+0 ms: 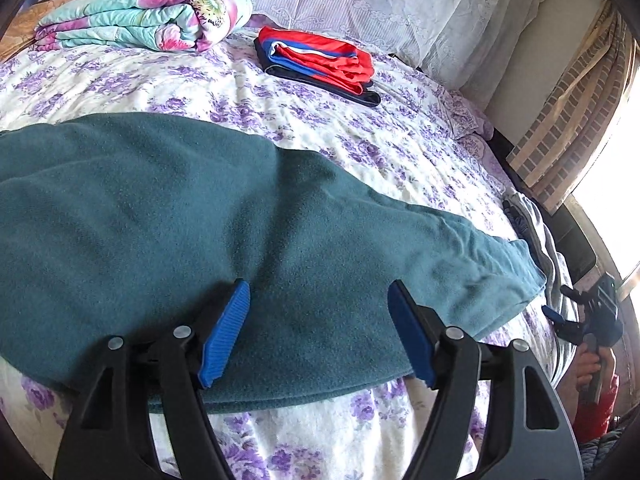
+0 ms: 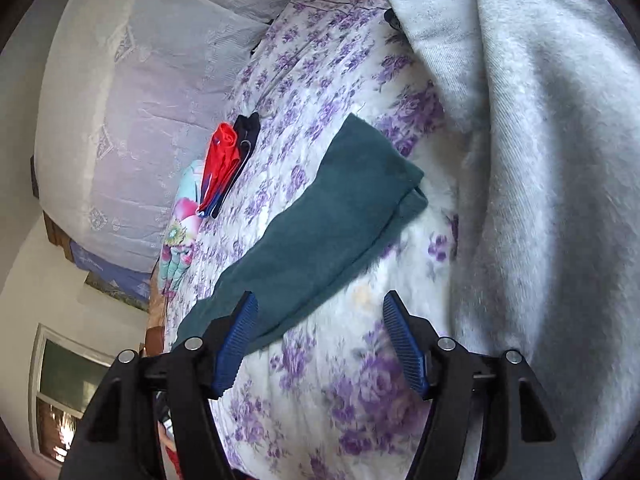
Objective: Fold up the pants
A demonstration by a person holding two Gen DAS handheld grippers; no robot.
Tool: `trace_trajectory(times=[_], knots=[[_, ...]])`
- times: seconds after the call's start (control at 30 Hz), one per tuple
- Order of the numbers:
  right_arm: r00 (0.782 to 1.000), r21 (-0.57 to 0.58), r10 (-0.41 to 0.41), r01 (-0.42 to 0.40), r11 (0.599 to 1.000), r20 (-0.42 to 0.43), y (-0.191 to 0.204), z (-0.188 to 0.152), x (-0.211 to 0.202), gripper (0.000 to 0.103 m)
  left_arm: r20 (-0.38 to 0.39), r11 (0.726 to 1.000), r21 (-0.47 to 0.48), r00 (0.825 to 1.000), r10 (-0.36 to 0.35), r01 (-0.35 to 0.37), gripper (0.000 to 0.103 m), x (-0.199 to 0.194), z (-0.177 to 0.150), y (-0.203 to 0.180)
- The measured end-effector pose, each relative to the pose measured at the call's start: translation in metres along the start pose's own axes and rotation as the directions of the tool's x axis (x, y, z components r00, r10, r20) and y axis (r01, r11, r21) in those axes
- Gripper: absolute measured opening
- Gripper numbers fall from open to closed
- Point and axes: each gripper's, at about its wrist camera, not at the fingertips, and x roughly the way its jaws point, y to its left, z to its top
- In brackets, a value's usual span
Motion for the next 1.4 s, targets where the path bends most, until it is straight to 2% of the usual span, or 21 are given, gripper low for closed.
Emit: trace_trajectory(times=[0.2, 0.27, 0.37, 0.47, 0.5, 0.6, 0.67, 0.77, 0.8, 0.87, 0.97, 1.0, 1.03, 1.1, 1.13, 1.17, 1.23, 1.3, 1.33, 1.37, 1.4], knots=[[0.996, 0.046, -0.053, 0.051, 0.998, 0.065, -0.002, 0.013, 0.007, 0.065, 0.002, 1.0, 0.011, 1.0, 0.001, -0.001, 0.073, -0.001, -0.001, -0.003], [0.994, 0.052, -0.076, 0.073, 0.996, 0.072, -0.002, 0.015, 0.01, 0.061, 0.005, 1.0, 0.01, 1.0, -0.002, 0.002, 0.073, -0.001, -0.002, -0.002], [0.988, 0.051, -0.115, 0.11, 0.993, 0.107, -0.009, 0.018, 0.006, 0.048, 0.014, 1.0, 0.0, 1.0, -0.016, 0.016, 0.074, -0.004, -0.002, -0.001], [0.971, 0.06, -0.162, 0.154, 0.986, 0.176, -0.017, 0.017, 0.004, 0.019, 0.019, 1.0, -0.002, 1.0, -0.023, 0.023, 0.075, -0.005, -0.004, -0.001], [0.964, 0.058, -0.174, 0.165, 0.985, 0.199, -0.02, 0.016, 0.005, 0.004, 0.019, 1.0, -0.001, 1.0, -0.023, 0.023, 0.076, -0.006, -0.004, -0.001], [0.958, 0.061, -0.146, 0.136, 0.989, 0.248, -0.026, 0.014, 0.003, 0.005, 0.027, 1.0, -0.01, 0.999, -0.026, 0.026, 0.076, -0.009, -0.005, 0.0], [0.95, 0.041, -0.128, 0.122, 0.992, 0.286, -0.013, 0.01, 0.0, 0.005, 0.044, 0.997, -0.059, 0.998, -0.046, 0.048, 0.076, -0.021, -0.007, 0.006], [0.947, -0.158, -0.107, 0.161, 0.974, 0.302, 0.047, 0.007, 0.013, 0.005, 0.08, 0.985, -0.14, 0.993, -0.092, 0.102, 0.085, -0.049, -0.01, 0.021], [0.947, -0.253, -0.098, 0.18, 0.951, 0.305, 0.075, 0.003, 0.021, 0.005, 0.108, 0.979, -0.174, 0.99, -0.09, 0.108, 0.087, -0.065, -0.011, 0.033], [0.952, -0.42, -0.068, 0.195, 0.886, 0.299, 0.127, -0.011, 0.041, 0.005, 0.152, 0.969, -0.24, 0.988, -0.027, 0.063, 0.09, -0.089, -0.013, 0.055], [0.971, -0.67, -0.022, 0.181, 0.72, 0.239, 0.206, -0.054, 0.083, 0.005, 0.205, 0.92, -0.392, 0.976, 0.078, 0.008, 0.09, -0.124, -0.027, 0.109], [0.979, -0.749, -0.016, 0.165, 0.641, 0.202, 0.231, -0.077, 0.103, 0.005, 0.211, 0.899, -0.439, 0.973, 0.092, 0.01, 0.09, -0.129, -0.034, 0.124], [0.986, -0.804, -0.023, 0.149, 0.576, 0.166, 0.247, -0.096, 0.118, 0.005, 0.226, 0.892, -0.451, 0.971, 0.078, 0.033, 0.086, -0.133, -0.039, 0.133], [0.994, -0.89, -0.068, 0.109, 0.443, 0.088, 0.269, -0.138, 0.155, 0.005, 0.248, 0.914, -0.4, 0.968, 0.042, 0.063, 0.081, -0.138, -0.045, 0.133], [0.992, -0.923, -0.117, 0.08, 0.376, 0.038, 0.274, -0.161, 0.177, 0.005, 0.23, 0.934, -0.358, 0.97, 0.073, 0.015, 0.081, -0.135, -0.046, 0.126], [0.987, -0.943, -0.164, 0.052, 0.328, -0.002, 0.276, -0.178, 0.194, 0.005, 0.211, 0.946, -0.323, 0.971, 0.112, -0.039, 0.081, -0.13, -0.047, 0.12], [0.969, -0.972, -0.245, 0.074, 0.225, 0.017, 0.275, -0.2, 0.212, 0.007, 0.175, 0.951, -0.214, 0.95, 0.26, -0.221, 0.084, -0.113, -0.049, 0.097], [0.965, -0.978, -0.262, 0.077, 0.195, 0.023, 0.28, -0.205, 0.211, 0.014, 0.169, 0.923, -0.111, 0.908, 0.384, -0.37, 0.087, -0.1, -0.051, 0.074], [0.966, -0.978, -0.258, 0.056, 0.2, 0.002, 0.282, -0.202, 0.208, 0.03, 0.169, 0.919, -0.098, 0.903, 0.394, -0.383, 0.09, -0.101, -0.052, 0.073], [0.97, -0.975, -0.241, 0.02, 0.222, -0.035, 0.283, -0.199, 0.202, 0.041, 0.168, 0.925, -0.1, 0.911, 0.378, -0.365, 0.093, -0.102, -0.051, 0.074], [0.973, -0.969, -0.218, -0.015, 0.245, -0.07, 0.283, -0.196, 0.195, 0.044, 0.172, 0.936, -0.123, 0.922, 0.346, -0.329, 0.093, -0.104, -0.052, 0.08]])
